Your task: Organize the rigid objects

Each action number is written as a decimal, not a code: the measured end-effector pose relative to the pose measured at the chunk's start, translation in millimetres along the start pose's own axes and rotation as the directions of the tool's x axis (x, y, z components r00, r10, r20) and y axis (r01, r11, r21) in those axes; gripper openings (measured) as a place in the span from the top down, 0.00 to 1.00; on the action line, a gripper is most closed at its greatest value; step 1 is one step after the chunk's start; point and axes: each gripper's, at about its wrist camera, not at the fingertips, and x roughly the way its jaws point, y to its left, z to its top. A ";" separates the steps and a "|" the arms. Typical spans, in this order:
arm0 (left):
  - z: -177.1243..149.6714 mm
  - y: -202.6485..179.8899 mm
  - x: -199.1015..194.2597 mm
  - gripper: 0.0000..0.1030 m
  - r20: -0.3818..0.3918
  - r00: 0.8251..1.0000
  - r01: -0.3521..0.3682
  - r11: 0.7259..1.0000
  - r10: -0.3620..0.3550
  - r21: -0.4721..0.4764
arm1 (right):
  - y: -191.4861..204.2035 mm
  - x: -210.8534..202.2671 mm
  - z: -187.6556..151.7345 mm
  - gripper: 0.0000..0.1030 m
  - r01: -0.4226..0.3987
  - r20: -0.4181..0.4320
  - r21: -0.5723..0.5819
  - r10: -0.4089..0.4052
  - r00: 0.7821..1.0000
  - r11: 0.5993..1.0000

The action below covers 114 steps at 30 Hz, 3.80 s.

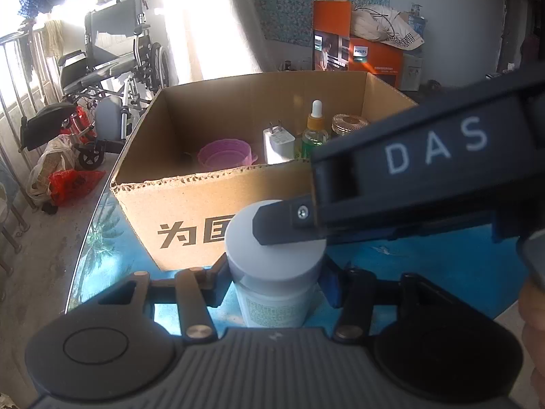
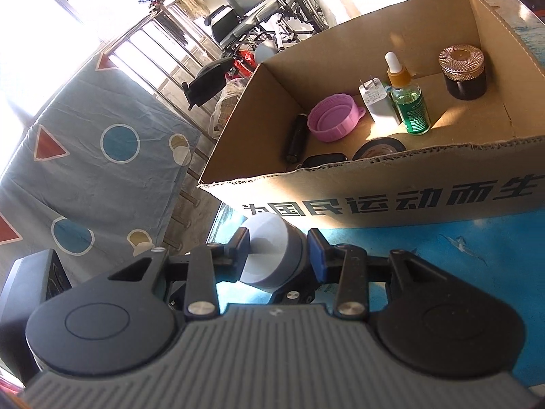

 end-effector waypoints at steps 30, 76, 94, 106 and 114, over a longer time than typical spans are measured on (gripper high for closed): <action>3.3 -8.7 -60.7 0.47 0.134 0.990 -0.041 0.999 0.042 -0.011 | 48.0 -56.3 -5.8 0.62 -0.030 0.092 -0.129 0.042 0.995 0.991; 138.0 -87.7 114.1 0.47 -0.075 0.975 0.215 0.973 -0.209 0.088 | -120.5 -46.6 118.5 0.60 0.101 0.140 0.004 -0.101 0.985 0.995; 133.2 -100.3 110.2 0.25 -0.026 0.980 0.198 0.967 -0.197 0.158 | -115.8 -40.0 119.7 0.43 0.160 0.182 -0.092 -0.142 0.973 0.983; 118.9 -70.8 6.5 0.09 0.092 0.978 0.179 0.980 -0.188 0.091 | -70.2 -145.5 83.0 0.23 0.098 0.438 -0.074 -0.056 0.897 0.992; 95.9 -28.2 -53.9 0.00 0.143 0.981 0.135 0.991 -0.132 -0.010 | -37.6 -180.6 31.5 0.14 0.145 0.506 -0.054 -0.098 0.857 0.988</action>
